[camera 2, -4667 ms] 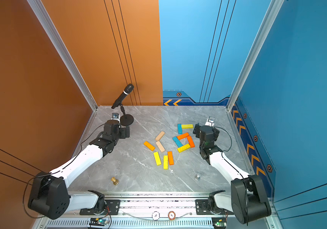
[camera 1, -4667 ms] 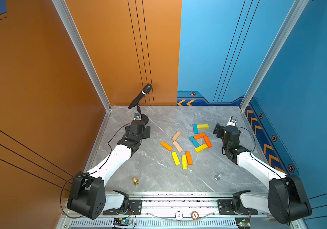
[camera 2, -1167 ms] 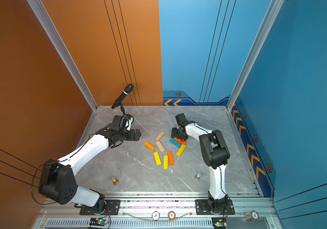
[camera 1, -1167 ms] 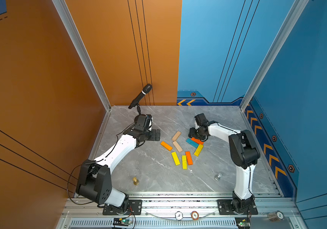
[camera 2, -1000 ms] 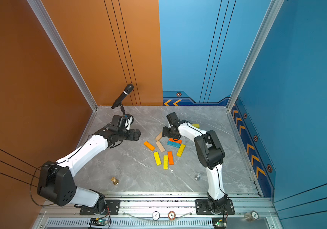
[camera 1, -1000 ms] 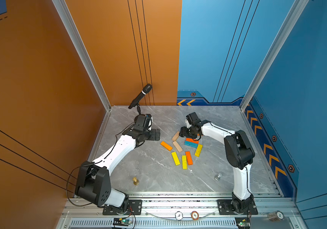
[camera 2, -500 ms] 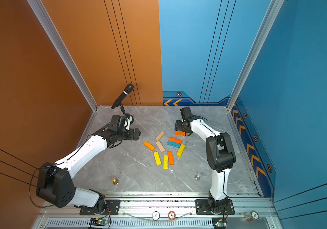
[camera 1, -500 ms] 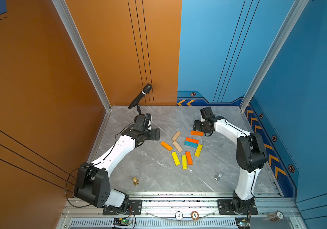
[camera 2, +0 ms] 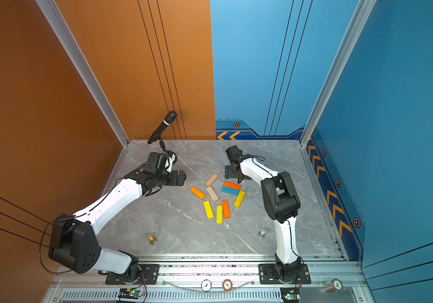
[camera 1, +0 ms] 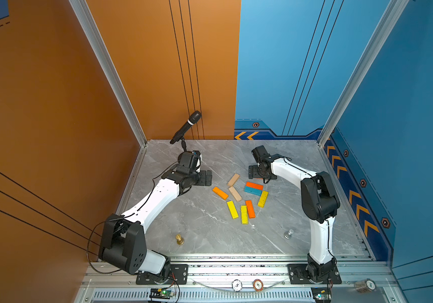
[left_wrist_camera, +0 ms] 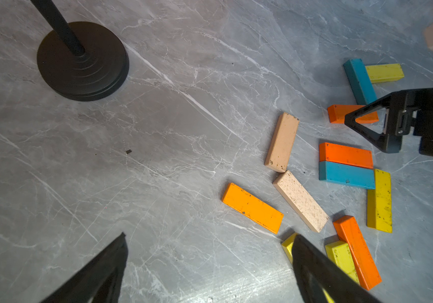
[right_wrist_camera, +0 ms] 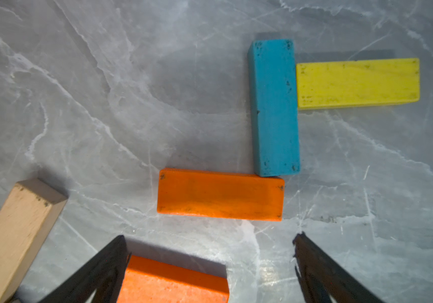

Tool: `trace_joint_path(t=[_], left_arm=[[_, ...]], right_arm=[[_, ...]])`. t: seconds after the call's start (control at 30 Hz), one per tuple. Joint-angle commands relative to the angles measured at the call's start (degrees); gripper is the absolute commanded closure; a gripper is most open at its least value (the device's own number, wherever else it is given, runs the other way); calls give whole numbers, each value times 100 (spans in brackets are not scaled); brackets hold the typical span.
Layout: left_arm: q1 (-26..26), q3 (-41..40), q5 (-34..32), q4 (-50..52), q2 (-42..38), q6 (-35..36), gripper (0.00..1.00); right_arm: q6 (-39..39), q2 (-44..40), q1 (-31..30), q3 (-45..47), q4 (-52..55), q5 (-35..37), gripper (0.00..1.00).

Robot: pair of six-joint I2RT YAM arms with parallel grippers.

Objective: Assemble the number 6 with building blocks
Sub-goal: Move the building block to the center of the board.

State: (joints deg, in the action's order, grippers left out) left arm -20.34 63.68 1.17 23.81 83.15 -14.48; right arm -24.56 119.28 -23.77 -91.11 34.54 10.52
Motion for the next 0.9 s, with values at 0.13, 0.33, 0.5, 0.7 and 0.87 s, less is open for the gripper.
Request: trace_joint_path(t=[0.13, 0.33, 0.5, 0.7, 0.87], left_arm=[[-20, 112, 110, 87, 30, -7, 2], [-21, 113, 99, 82, 47, -3, 2], [-28, 123, 94, 88, 61, 6, 2], [-22, 113, 76, 98, 53, 14, 2], [-23, 113, 68, 97, 60, 15, 2]], right_arm=[[-234, 430, 105, -302, 211, 42, 1], [-286, 586, 195, -363, 185, -80, 1], [-295, 621, 230, -304, 73, -168, 2], [-208, 451, 257, -132, 17, -422, 15], [-268, -187, 259, 489, 0, -405, 20]])
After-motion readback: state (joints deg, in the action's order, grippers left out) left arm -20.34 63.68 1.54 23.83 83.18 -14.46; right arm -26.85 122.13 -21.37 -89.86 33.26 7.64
